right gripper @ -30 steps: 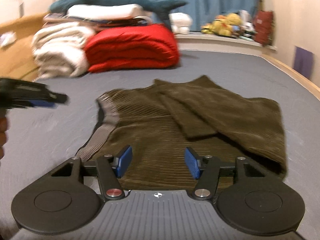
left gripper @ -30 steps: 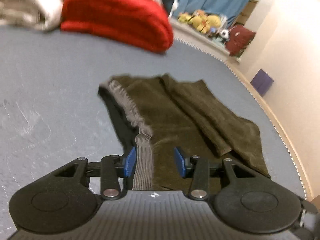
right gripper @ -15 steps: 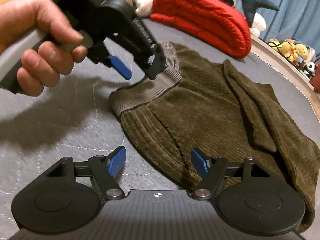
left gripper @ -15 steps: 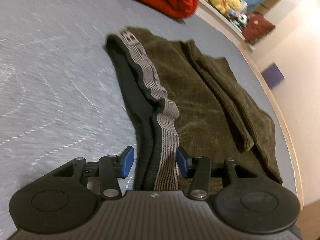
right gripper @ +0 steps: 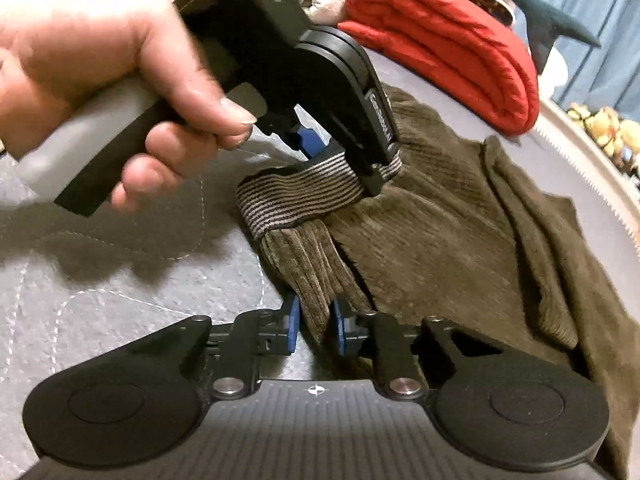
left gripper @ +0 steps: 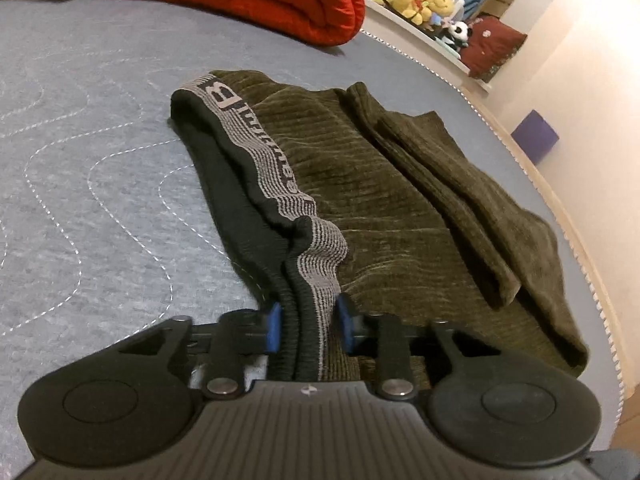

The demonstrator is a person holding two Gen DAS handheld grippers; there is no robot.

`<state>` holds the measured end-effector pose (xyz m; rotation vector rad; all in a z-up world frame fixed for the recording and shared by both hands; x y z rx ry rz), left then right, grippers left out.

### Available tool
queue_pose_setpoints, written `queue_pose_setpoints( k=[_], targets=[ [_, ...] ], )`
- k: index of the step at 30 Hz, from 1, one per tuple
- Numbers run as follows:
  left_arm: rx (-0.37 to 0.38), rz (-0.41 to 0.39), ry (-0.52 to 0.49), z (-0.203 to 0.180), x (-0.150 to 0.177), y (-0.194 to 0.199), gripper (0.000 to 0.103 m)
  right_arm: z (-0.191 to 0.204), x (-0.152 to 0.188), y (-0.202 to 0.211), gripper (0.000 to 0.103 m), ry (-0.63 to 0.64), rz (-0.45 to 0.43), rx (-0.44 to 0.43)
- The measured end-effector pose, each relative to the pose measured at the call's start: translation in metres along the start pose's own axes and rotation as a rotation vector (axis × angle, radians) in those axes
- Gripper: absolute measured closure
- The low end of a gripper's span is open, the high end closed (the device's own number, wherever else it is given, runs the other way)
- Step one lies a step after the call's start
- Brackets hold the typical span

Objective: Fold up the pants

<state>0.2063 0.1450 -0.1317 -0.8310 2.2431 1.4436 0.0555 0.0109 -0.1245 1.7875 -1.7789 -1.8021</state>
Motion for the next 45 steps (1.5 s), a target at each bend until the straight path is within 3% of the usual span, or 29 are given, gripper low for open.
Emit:
queue_pose_setpoints(
  k=[5, 10, 12, 15, 16, 19, 22, 24, 26, 29, 30, 31, 32, 34, 37, 42, 45],
  targets=[
    [0.015, -0.027, -0.023, -0.007, -0.005, 0.031, 0.086, -0.002, -0.002, 0.015, 0.096, 0.010, -0.033, -0.002],
    [0.003, -0.060, -0.030, -0.008, -0.005, 0.074, 0.093, 0.014, -0.010, 0.049, 0.096, 0.098, -0.108, 0.020],
    [-0.018, -0.067, -0.026, -0.002, -0.004, 0.095, 0.103, 0.022, -0.015, 0.059, 0.096, 0.123, -0.129, 0.020],
    [-0.093, -0.077, -0.002, 0.020, -0.002, 0.132, 0.103, 0.034, -0.023, 0.073, 0.097, 0.135, -0.154, 0.025],
    [-0.100, -0.075, 0.016, 0.030, 0.000, 0.144, 0.103, 0.038, -0.026, 0.077, 0.101, 0.135, -0.158, 0.026],
    [-0.062, -0.055, 0.008, 0.050, 0.009, 0.172, 0.103, 0.058, -0.038, 0.098, 0.103, 0.154, -0.238, -0.133],
    [-0.074, -0.035, 0.017, 0.065, 0.020, 0.186, 0.102, 0.084, -0.038, 0.101, 0.103, 0.234, -0.230, -0.020],
    [-0.053, -0.031, 0.036, 0.073, 0.021, 0.190, 0.101, 0.087, -0.028, 0.090, 0.103, 0.204, -0.157, -0.007],
    [-0.052, -0.034, 0.041, 0.075, 0.018, 0.187, 0.097, 0.083, -0.017, 0.079, 0.103, 0.201, -0.114, 0.031],
    [-0.024, -0.020, 0.056, 0.073, 0.015, 0.171, 0.097, 0.067, -0.002, 0.067, 0.090, 0.175, -0.061, 0.070],
    [-0.015, -0.017, 0.059, 0.070, 0.015, 0.163, 0.095, 0.061, 0.002, 0.064, 0.080, 0.165, -0.054, 0.080],
    [-0.005, -0.013, 0.061, 0.067, 0.014, 0.155, 0.090, 0.056, 0.006, 0.064, 0.067, 0.161, -0.052, 0.092],
    [0.008, -0.006, 0.064, 0.063, 0.012, 0.146, 0.087, 0.051, 0.009, 0.063, 0.061, 0.163, -0.057, 0.109],
    [0.049, 0.007, 0.080, 0.055, 0.011, 0.123, 0.066, 0.044, 0.011, 0.057, 0.049, 0.172, -0.065, 0.129],
    [0.100, 0.059, 0.123, 0.045, 0.008, 0.084, 0.048, 0.033, 0.016, 0.040, 0.048, 0.187, -0.031, 0.109],
    [0.123, 0.099, 0.228, 0.045, 0.004, 0.027, 0.042, 0.029, 0.016, 0.017, 0.051, 0.222, -0.002, 0.098],
    [0.157, 0.037, 0.228, 0.044, -0.005, 0.012, 0.040, 0.028, 0.009, 0.012, 0.056, 0.226, 0.000, 0.079]
  ],
)
Point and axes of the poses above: each gripper's, at about its wrist camera, not at the fingertips, and y roughly against the way its jaws point, z to its left, x to its underside, the point moved 4 cm from there along -y, roughly the way its jaws point
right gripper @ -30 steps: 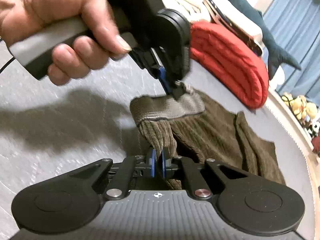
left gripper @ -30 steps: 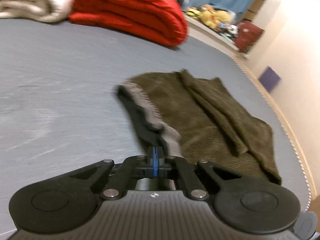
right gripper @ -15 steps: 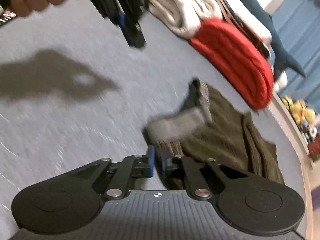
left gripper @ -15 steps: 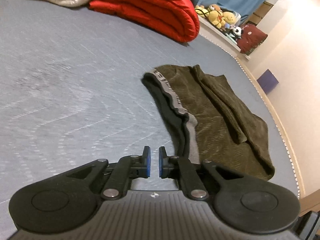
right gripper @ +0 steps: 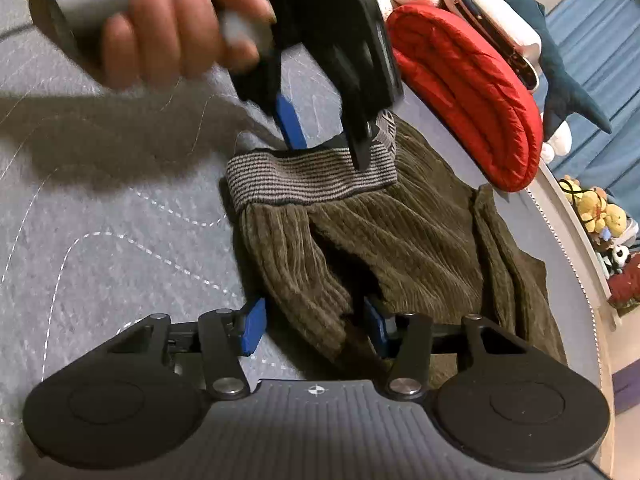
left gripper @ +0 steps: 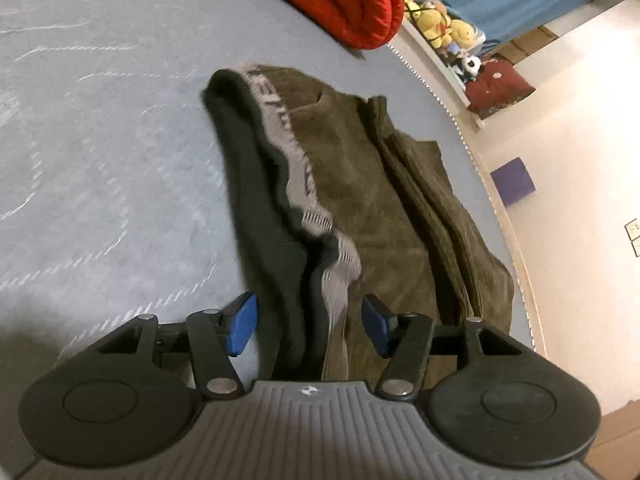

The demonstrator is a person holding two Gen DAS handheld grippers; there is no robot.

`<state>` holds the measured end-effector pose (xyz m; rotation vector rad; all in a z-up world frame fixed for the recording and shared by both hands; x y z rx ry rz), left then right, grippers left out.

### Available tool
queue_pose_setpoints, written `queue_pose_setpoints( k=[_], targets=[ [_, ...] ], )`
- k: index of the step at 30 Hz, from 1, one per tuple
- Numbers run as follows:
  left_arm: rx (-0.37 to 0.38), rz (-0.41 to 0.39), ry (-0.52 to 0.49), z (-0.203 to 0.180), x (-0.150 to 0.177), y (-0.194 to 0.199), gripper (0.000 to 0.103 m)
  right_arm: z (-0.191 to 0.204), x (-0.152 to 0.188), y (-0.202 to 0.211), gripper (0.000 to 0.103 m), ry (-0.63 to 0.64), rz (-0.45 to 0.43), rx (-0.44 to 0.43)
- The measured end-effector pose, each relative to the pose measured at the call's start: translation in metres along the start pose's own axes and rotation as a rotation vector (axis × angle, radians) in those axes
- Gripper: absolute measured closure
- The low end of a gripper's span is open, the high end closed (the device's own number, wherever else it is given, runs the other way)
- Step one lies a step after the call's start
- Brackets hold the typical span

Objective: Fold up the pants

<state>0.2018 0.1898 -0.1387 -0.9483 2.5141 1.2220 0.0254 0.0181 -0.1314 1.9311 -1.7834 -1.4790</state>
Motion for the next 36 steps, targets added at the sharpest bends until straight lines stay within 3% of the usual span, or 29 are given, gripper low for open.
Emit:
queue_pose_setpoints(
  k=[3, 6, 8, 9, 10, 13, 17, 21, 29, 33, 36],
  targets=[
    [0.004, -0.031, 0.014, -0.003, -0.007, -0.012, 0.040, -0.002, -0.003, -0.003, 0.076, -0.017, 0.009, -0.044],
    [-0.028, -0.036, -0.042, -0.012, -0.006, -0.018, 0.042, 0.000, -0.003, -0.003, 0.084, -0.013, 0.009, -0.066],
    [-0.079, -0.022, -0.100, -0.018, -0.005, -0.018, 0.061, 0.002, -0.002, 0.000, 0.088, -0.003, 0.002, -0.076],
    [-0.087, -0.010, -0.106, -0.019, -0.005, -0.018, 0.075, 0.003, -0.001, 0.002, 0.092, 0.001, -0.003, -0.080],
    [-0.086, -0.006, -0.103, -0.019, -0.004, -0.015, 0.081, 0.003, 0.000, 0.005, 0.094, -0.001, -0.011, -0.087],
    [-0.089, -0.045, -0.172, -0.032, -0.003, 0.005, 0.086, 0.002, -0.003, 0.017, 0.095, -0.015, -0.041, -0.105],
    [-0.112, -0.082, -0.271, -0.050, 0.003, 0.050, 0.088, 0.000, -0.007, 0.036, 0.095, -0.044, -0.090, -0.158],
    [-0.174, -0.090, -0.270, -0.037, 0.013, 0.105, 0.088, 0.017, -0.021, 0.066, 0.096, -0.007, -0.179, -0.250],
    [-0.390, 0.018, -0.189, 0.034, 0.042, 0.199, 0.087, 0.118, -0.079, 0.121, 0.097, 0.150, -0.304, -0.430],
    [-0.428, 0.051, -0.165, 0.046, 0.049, 0.212, 0.086, 0.151, -0.092, 0.123, 0.097, 0.177, -0.297, -0.456],
    [-0.559, 0.102, -0.238, 0.035, 0.051, 0.203, 0.077, 0.157, -0.087, 0.120, 0.092, 0.184, -0.253, -0.425]
  ],
)
Point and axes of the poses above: each gripper's, at about its wrist camera, not at the fingertips, and y roughly against the way its jaws point, z to its left, x to its underside, the point moved 4 cm from there along -y, roughly the way its jaws point
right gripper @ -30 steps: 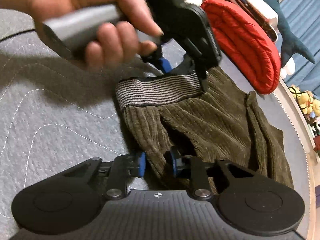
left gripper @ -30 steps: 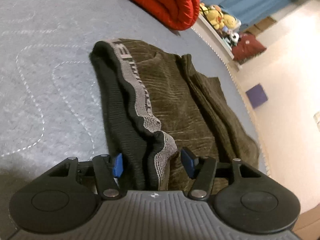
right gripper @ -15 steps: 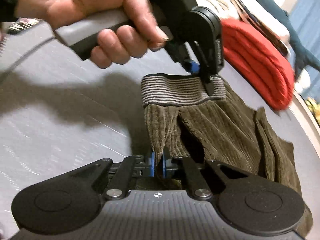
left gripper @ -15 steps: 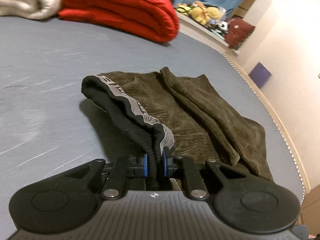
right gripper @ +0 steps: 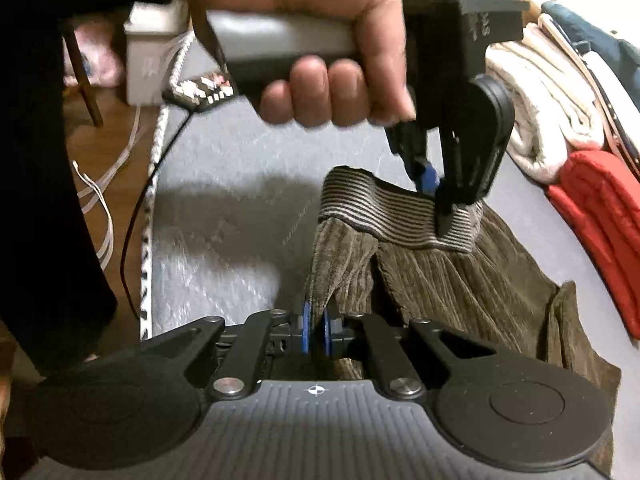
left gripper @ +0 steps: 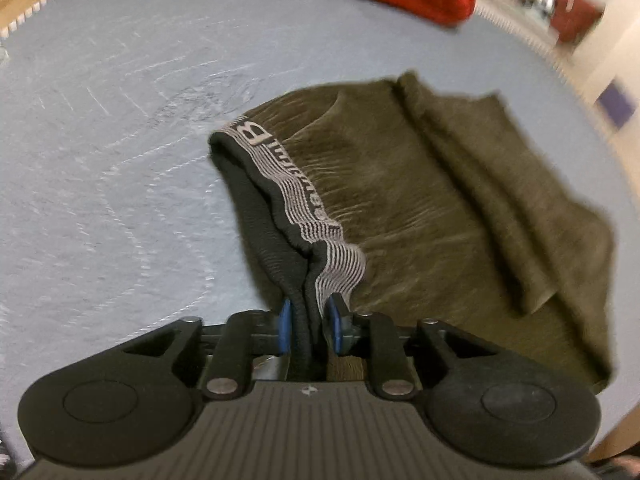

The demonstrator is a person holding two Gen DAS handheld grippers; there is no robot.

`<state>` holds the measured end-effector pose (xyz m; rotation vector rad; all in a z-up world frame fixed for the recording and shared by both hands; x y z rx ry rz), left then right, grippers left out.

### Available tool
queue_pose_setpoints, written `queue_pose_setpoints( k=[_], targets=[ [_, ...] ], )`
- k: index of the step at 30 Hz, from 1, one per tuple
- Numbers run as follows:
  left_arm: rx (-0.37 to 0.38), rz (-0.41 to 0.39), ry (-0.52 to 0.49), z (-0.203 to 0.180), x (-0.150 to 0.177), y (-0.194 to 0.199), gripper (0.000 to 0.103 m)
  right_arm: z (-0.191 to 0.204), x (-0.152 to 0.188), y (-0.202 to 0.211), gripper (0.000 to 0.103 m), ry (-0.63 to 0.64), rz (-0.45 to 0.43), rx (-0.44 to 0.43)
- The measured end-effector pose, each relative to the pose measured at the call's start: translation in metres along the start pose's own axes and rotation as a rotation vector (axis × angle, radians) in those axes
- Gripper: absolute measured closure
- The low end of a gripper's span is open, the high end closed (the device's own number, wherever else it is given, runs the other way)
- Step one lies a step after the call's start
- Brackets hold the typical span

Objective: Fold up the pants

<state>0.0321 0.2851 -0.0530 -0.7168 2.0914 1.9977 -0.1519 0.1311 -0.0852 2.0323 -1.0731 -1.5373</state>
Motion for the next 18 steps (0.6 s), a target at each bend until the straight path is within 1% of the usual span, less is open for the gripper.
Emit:
queue_pose_setpoints(
  k=[1, 2, 3, 4, 5, 6, 7, 8, 10, 11, 12, 13, 15, 16, 17, 18],
  targets=[
    [-0.065, -0.010, -0.062, -0.002, 0.002, 0.003, 0.068, 0.000, 0.002, 0.003, 0.085, -0.004, 0.010, -0.009],
    [-0.143, -0.037, -0.153, -0.010, -0.002, 0.008, 0.061, -0.002, 0.004, 0.008, 0.074, -0.009, 0.026, -0.028],
    [-0.202, -0.064, -0.219, -0.017, -0.007, 0.012, 0.049, -0.005, 0.006, 0.014, 0.048, -0.011, 0.030, -0.033],
    [-0.260, -0.096, -0.266, -0.023, -0.011, 0.017, 0.044, -0.009, 0.009, 0.020, 0.035, -0.013, 0.016, -0.022],
    [-0.289, -0.123, -0.278, -0.027, -0.017, 0.024, 0.044, -0.018, 0.014, 0.029, 0.034, -0.024, -0.004, -0.002],
    [-0.282, -0.142, -0.266, -0.028, -0.021, 0.031, 0.044, -0.028, 0.020, 0.035, 0.034, -0.049, -0.003, 0.018],
    [-0.251, -0.165, -0.240, -0.027, -0.025, 0.040, 0.044, -0.040, 0.025, 0.039, 0.034, -0.085, 0.005, 0.043],
    [-0.203, -0.196, -0.199, -0.032, -0.030, 0.051, 0.044, -0.054, 0.030, 0.046, 0.034, -0.119, 0.000, 0.072],
    [-0.135, -0.245, -0.153, -0.048, -0.034, 0.068, 0.042, -0.083, 0.039, 0.061, 0.034, -0.175, -0.024, 0.130],
    [-0.112, -0.275, -0.136, -0.058, -0.036, 0.076, 0.039, -0.098, 0.046, 0.069, 0.034, -0.203, -0.027, 0.169],
    [-0.107, -0.309, -0.126, -0.070, -0.039, 0.079, 0.027, -0.117, 0.056, 0.078, 0.034, -0.232, -0.015, 0.229],
    [-0.122, -0.356, -0.126, -0.081, -0.040, 0.084, 0.018, -0.129, 0.066, 0.086, 0.034, -0.246, -0.001, 0.277],
    [-0.159, -0.450, -0.168, -0.106, -0.041, 0.084, 0.017, -0.153, 0.088, 0.099, 0.032, -0.238, 0.043, 0.379],
    [-0.188, -0.468, -0.196, -0.117, -0.036, 0.077, 0.017, -0.160, 0.098, 0.102, 0.031, -0.231, 0.064, 0.396],
    [-0.243, -0.418, -0.232, -0.129, -0.034, 0.063, 0.017, -0.166, 0.110, 0.102, 0.031, -0.236, 0.085, 0.400],
    [-0.261, -0.374, -0.264, -0.141, -0.033, 0.052, 0.017, -0.173, 0.122, 0.101, 0.030, -0.254, 0.111, 0.400]
  ],
)
Point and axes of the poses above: each gripper's, at about its wrist camera, not at the fingertips, and y roughly against the way its jaws point, z to its left, x to its underside, the point moved 4 cm from there along -y, roughly the way its jaws point
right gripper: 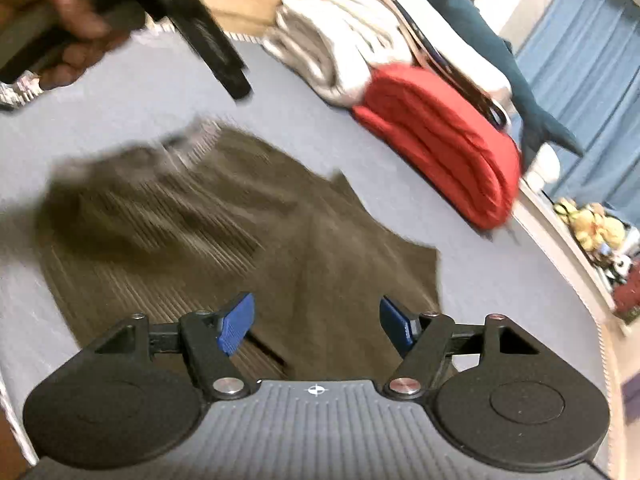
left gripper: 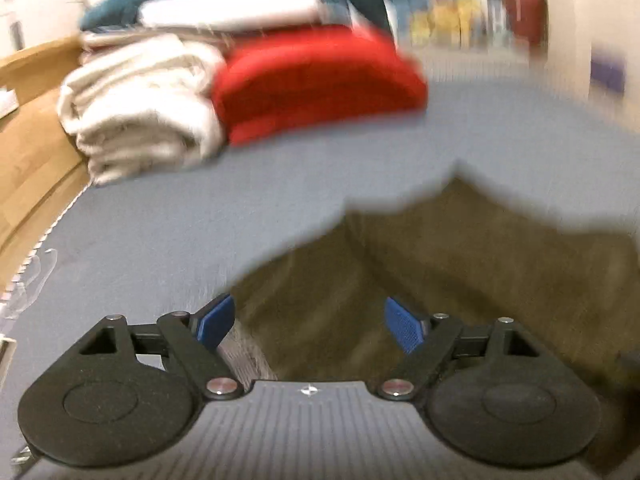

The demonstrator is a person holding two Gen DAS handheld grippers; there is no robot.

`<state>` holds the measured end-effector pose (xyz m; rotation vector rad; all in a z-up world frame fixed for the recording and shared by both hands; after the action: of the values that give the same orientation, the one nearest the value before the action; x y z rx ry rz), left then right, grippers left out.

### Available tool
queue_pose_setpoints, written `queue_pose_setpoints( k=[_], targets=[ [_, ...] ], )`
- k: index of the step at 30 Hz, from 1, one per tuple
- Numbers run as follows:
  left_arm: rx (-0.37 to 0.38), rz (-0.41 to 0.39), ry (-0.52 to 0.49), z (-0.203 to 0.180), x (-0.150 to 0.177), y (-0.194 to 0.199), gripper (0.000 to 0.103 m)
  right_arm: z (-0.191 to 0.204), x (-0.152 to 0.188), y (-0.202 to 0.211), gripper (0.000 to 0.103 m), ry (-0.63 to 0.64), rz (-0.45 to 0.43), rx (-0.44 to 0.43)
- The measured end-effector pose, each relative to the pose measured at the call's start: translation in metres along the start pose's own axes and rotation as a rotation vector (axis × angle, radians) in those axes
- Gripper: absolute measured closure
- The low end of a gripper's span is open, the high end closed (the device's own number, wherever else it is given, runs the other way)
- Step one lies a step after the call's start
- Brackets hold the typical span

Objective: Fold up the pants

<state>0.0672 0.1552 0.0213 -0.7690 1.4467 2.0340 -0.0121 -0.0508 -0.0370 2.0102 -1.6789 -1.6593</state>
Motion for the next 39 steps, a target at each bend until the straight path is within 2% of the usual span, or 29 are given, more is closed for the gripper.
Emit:
queue_pose_setpoints(
  k=[4, 6, 9, 11, 12, 13, 16, 19, 23, 27, 30, 32, 33, 34, 35, 36, 37, 39],
  targets=[
    [0.176, -0.046, 0.026, -0.026, -0.020, -0.003, 0.016, -0.002, 0.031, -0.032, 0.030, -0.073, 0.092, -0.067],
    [0.190, -0.027, 0.031, -0.030, -0.024, -0.009, 0.016, 0.008, 0.035, -0.044, 0.030, -0.053, 0.111, -0.083],
    [0.199, 0.009, 0.041, -0.027, -0.025, -0.021, 0.016, 0.018, 0.039, -0.059, 0.031, -0.013, 0.137, -0.058],
    [0.215, 0.027, 0.059, -0.024, -0.023, -0.027, 0.016, 0.018, 0.048, -0.065, 0.041, 0.020, 0.171, -0.024],
    [0.219, 0.030, 0.068, -0.025, -0.023, -0.027, 0.016, 0.019, 0.051, -0.069, 0.070, 0.031, 0.211, -0.021],
    [0.219, 0.032, 0.075, -0.023, -0.021, -0.026, 0.016, 0.017, 0.057, -0.071, 0.093, 0.031, 0.240, -0.026],
    [0.215, 0.031, 0.081, -0.019, -0.016, -0.026, 0.016, 0.009, 0.065, -0.053, 0.095, 0.024, 0.221, -0.030],
    [0.216, 0.032, 0.093, -0.013, -0.013, -0.026, 0.016, -0.015, 0.074, -0.019, 0.097, -0.023, 0.199, -0.015],
    [0.211, 0.054, 0.104, -0.007, -0.008, -0.029, 0.016, -0.059, 0.119, 0.035, 0.103, -0.143, 0.224, 0.018],
    [0.224, 0.070, 0.123, -0.006, -0.006, -0.028, 0.016, -0.087, 0.199, 0.066, 0.103, -0.237, 0.386, 0.073],
    [0.241, 0.067, 0.129, -0.012, -0.008, -0.024, 0.015, -0.100, 0.218, 0.072, 0.101, -0.354, 0.392, 0.172],
    [0.241, 0.064, 0.119, -0.021, -0.009, -0.021, 0.013, -0.099, 0.200, 0.072, 0.099, -0.377, 0.306, 0.183],
    [0.240, 0.065, 0.112, -0.025, -0.008, -0.021, 0.013, -0.096, 0.186, 0.070, 0.090, -0.381, 0.255, 0.167],
    [0.241, 0.068, 0.104, -0.030, -0.007, -0.021, 0.012, -0.091, 0.171, 0.068, 0.071, -0.378, 0.205, 0.149],
    [0.242, 0.073, 0.096, -0.034, -0.006, -0.022, 0.012, -0.084, 0.157, 0.064, 0.059, -0.363, 0.168, 0.136],
    [0.243, 0.078, 0.092, -0.037, -0.005, -0.023, 0.012, -0.077, 0.143, 0.058, 0.040, -0.330, 0.139, 0.130],
    [0.241, 0.083, 0.091, -0.039, -0.005, -0.024, 0.012, -0.070, 0.131, 0.051, 0.033, -0.283, 0.123, 0.125],
    [0.239, 0.090, 0.099, -0.040, -0.005, -0.026, 0.012, -0.052, 0.109, 0.033, 0.033, -0.193, 0.104, 0.120]
  ],
)
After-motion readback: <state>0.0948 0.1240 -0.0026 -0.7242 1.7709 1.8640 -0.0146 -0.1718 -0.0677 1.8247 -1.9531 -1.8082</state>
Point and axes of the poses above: each gripper's, at about its wrist camera, not at the fingertips, and y roughly against the way its jaws point, z to its left, x to its underside, the point moved 4 cm from there along -y, roughly the way its jaws point
